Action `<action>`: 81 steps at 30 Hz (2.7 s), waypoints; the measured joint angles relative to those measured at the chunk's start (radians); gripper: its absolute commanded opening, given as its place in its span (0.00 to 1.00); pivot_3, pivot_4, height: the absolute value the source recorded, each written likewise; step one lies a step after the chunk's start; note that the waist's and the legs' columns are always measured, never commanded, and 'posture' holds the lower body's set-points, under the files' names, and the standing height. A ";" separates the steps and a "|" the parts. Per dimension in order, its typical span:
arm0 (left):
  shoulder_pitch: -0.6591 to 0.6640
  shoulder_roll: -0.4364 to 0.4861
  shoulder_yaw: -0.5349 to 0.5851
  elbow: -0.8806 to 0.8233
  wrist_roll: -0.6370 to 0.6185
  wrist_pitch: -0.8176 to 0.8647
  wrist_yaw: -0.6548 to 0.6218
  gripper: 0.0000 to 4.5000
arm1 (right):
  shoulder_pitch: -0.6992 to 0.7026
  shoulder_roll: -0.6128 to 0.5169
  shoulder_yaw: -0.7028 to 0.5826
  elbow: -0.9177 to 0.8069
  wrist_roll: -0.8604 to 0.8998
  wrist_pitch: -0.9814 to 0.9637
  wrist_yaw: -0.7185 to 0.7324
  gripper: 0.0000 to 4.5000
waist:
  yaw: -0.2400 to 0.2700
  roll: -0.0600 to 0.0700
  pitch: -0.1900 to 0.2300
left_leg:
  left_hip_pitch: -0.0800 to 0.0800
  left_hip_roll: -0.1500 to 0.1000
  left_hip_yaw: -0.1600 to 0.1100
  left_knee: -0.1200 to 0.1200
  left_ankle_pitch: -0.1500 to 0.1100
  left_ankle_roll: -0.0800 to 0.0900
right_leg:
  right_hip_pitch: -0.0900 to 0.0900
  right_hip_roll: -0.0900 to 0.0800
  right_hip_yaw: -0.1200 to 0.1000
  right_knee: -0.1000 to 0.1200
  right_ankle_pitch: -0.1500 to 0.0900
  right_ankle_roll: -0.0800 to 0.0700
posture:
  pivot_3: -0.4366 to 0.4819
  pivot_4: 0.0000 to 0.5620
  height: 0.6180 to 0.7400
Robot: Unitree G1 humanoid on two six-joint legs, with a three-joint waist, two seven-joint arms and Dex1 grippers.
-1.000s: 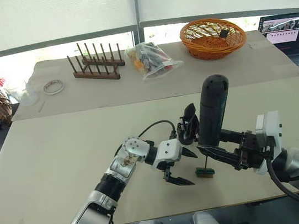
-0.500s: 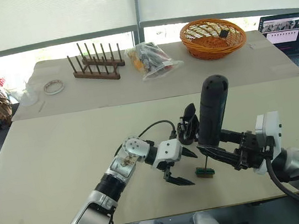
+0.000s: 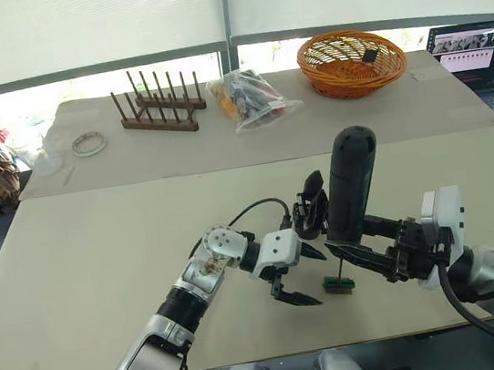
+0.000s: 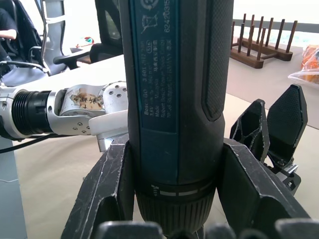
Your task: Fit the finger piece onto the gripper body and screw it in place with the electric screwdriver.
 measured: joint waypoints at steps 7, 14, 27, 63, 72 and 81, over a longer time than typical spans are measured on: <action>0.035 0.066 0.025 -0.087 -0.040 0.038 -0.018 1.00 | -0.066 -0.070 -0.025 -0.062 0.088 0.039 -0.040 0.43 | -0.003 0.000 0.000 | 0.000 0.000 0.000 0.000 0.000 0.000 | 0.000 0.000 0.000 0.000 0.000 0.000 | 0.48 0.27 1.00; 0.097 0.148 0.139 -0.187 -0.107 0.225 0.064 1.00 | -0.144 -0.115 -0.048 -0.084 0.198 0.081 -0.106 0.43 | -0.002 0.000 0.000 | 0.001 0.000 0.000 0.000 0.000 0.000 | 0.000 0.000 0.000 0.000 0.000 0.000 | 0.48 0.27 1.00; -0.009 -0.101 0.170 0.100 -0.024 0.166 0.436 1.00 | -0.214 -0.121 -0.018 -0.052 0.223 0.091 -0.144 0.43 | 0.016 0.000 0.000 | 0.000 0.000 0.000 0.001 0.000 0.000 | 0.001 -0.002 0.000 0.000 0.000 0.000 | 0.48 0.27 1.00; -0.382 -0.151 0.240 0.813 0.093 -0.266 0.081 1.00 | -0.150 -0.147 -0.029 -0.095 0.279 0.091 -0.169 0.43 | 0.008 -0.001 0.001 | -0.005 0.000 0.000 0.004 0.000 0.001 | -0.002 -0.002 -0.001 0.002 0.000 0.000 | 0.48 0.27 1.00; -0.016 -0.058 0.257 0.241 0.041 -0.052 0.123 1.00 | -0.166 -0.141 -0.019 -0.086 0.273 0.091 -0.166 0.43 | -0.008 -0.001 0.001 | -0.003 0.000 0.000 0.004 0.000 0.001 | 0.000 -0.001 0.000 0.001 0.000 0.000 | 0.48 0.27 1.00; 0.122 -0.189 0.197 0.012 0.074 0.120 0.435 1.00 | -0.182 -0.131 0.001 -0.076 0.268 0.091 -0.159 0.43 | 0.012 -0.001 0.001 | -0.003 0.000 0.000 0.004 0.000 0.000 | -0.001 -0.001 0.000 0.001 0.000 0.000 | 0.48 0.27 1.00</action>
